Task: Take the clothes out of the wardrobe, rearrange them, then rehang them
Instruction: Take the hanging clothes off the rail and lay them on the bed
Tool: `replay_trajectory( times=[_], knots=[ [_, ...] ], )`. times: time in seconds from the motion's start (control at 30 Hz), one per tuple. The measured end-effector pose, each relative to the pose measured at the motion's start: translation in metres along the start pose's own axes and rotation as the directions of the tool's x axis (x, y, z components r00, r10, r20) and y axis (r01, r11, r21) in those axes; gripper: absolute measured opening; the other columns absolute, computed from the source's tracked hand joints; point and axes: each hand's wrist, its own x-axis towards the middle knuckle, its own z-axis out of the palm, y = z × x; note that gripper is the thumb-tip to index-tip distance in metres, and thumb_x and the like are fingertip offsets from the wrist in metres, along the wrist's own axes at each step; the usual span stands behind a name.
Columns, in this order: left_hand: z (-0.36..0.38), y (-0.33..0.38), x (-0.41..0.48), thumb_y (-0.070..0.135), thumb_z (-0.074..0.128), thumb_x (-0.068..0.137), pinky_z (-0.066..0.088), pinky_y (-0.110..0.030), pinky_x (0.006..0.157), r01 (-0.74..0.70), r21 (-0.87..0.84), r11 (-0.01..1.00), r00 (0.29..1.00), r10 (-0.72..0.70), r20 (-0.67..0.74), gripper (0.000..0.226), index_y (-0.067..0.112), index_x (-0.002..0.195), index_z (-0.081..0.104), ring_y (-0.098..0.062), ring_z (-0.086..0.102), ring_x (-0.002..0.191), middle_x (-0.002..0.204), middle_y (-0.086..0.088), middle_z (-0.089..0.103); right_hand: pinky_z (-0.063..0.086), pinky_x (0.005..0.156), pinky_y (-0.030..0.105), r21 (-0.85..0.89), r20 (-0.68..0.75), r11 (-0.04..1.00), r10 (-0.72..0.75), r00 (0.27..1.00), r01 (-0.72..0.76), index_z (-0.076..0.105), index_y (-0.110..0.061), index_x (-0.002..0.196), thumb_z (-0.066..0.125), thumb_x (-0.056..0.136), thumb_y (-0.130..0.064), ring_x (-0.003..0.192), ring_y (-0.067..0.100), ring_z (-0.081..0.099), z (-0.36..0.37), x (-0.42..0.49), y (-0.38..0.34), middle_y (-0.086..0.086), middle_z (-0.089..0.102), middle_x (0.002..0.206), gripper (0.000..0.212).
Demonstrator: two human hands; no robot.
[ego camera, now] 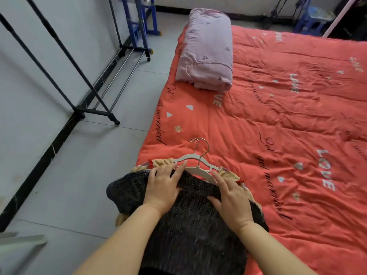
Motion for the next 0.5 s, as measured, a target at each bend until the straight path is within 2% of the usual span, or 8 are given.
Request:
replay_trajectory(
  times=[0.03, 0.07, 0.13, 0.17, 0.23, 0.37, 0.5],
  knots=[
    [0.005, 0.002, 0.004, 0.036, 0.069, 0.08, 0.023, -0.046, 0.109, 0.059, 0.029, 0.998, 0.995, -0.061, 0.082, 0.092, 0.03, 0.149, 0.009, -0.027, 0.031, 0.134, 0.146, -0.008, 0.034, 0.053, 0.073, 0.034, -0.017, 0.057, 1.0, 0.015, 0.998, -0.014, 0.047, -0.018, 0.134, 0.088, 0.053, -0.04, 0.083, 0.024, 0.066, 0.006, 0.005, 0.002, 0.003, 0.065, 0.103, 0.093],
    [0.01, 0.004, 0.006, 0.037, 0.061, 0.087, 0.011, -0.044, 0.114, 0.111, 0.042, 0.993, 0.983, -0.116, 0.143, 0.086, 0.031, 0.149, 0.001, -0.025, 0.014, 0.141, 0.154, -0.007, 0.016, 0.049, 0.084, 0.035, -0.024, 0.115, 0.999, 0.025, 0.993, -0.022, 0.037, -0.02, 0.142, 0.082, 0.064, -0.041, 0.099, 0.026, 0.062, 0.01, 0.009, 0.002, 0.004, 0.059, 0.118, 0.092],
    [0.016, 0.005, 0.004, 0.039, 0.054, 0.091, 0.004, -0.042, 0.115, 0.171, 0.059, 0.984, 0.955, -0.18, 0.235, 0.081, 0.03, 0.149, -0.002, -0.024, 0.002, 0.143, 0.156, -0.006, 0.002, 0.031, 0.106, 0.035, 0.01, 0.263, 0.999, 0.037, 0.964, -0.041, 0.013, -0.027, 0.149, 0.062, 0.085, -0.042, 0.128, 0.023, 0.04, 0.021, 0.007, 0.0, 0.001, 0.037, 0.143, 0.083],
    [0.018, 0.005, -0.001, 0.039, 0.053, 0.092, 0.004, -0.042, 0.115, 0.182, 0.064, 0.981, 0.948, -0.192, 0.252, 0.079, 0.029, 0.149, -0.001, -0.025, 0.003, 0.143, 0.156, -0.006, 0.002, 0.024, 0.111, 0.033, 0.018, 0.313, 0.999, 0.034, 0.949, -0.042, 0.007, -0.028, 0.149, 0.056, 0.089, -0.042, 0.134, 0.02, 0.031, 0.026, 0.003, -0.002, 0.0, 0.03, 0.147, 0.079],
    [0.02, 0.001, -0.015, 0.038, 0.051, 0.093, 0.004, -0.043, 0.115, 0.209, 0.063, 0.976, 0.932, -0.218, 0.29, 0.075, 0.027, 0.15, 0.002, -0.024, 0.004, 0.143, 0.156, -0.006, 0.004, 0.02, 0.113, 0.032, 0.014, 0.361, 1.0, 0.012, 0.933, -0.018, 0.007, -0.029, 0.149, 0.053, 0.091, -0.041, 0.136, 0.019, 0.026, 0.032, -0.005, -0.008, -0.001, 0.027, 0.149, 0.075],
    [0.013, -0.012, -0.05, 0.037, 0.048, 0.094, 0.004, -0.042, 0.116, 0.253, 0.072, 0.965, 0.917, -0.263, 0.3, 0.069, 0.026, 0.149, 0.008, -0.023, 0.007, 0.142, 0.155, -0.005, 0.009, 0.021, 0.113, 0.032, 0.028, 0.432, 0.999, -0.05, 0.9, 0.042, 0.01, -0.027, 0.149, 0.05, 0.094, -0.038, 0.136, 0.019, 0.025, 0.029, -0.021, -0.029, -0.001, 0.027, 0.148, 0.069],
    [-0.013, -0.028, -0.085, 0.039, 0.047, 0.095, 0.007, -0.04, 0.115, 0.342, 0.04, 0.939, 0.912, -0.342, 0.226, 0.066, 0.026, 0.149, 0.012, -0.022, 0.011, 0.142, 0.155, -0.003, 0.013, 0.022, 0.113, 0.031, 0.054, 0.426, 0.989, -0.148, 0.892, 0.138, 0.014, -0.027, 0.148, 0.05, 0.094, -0.039, 0.134, 0.018, 0.026, 0.014, -0.025, -0.062, -0.004, 0.028, 0.147, 0.067]
  ],
)
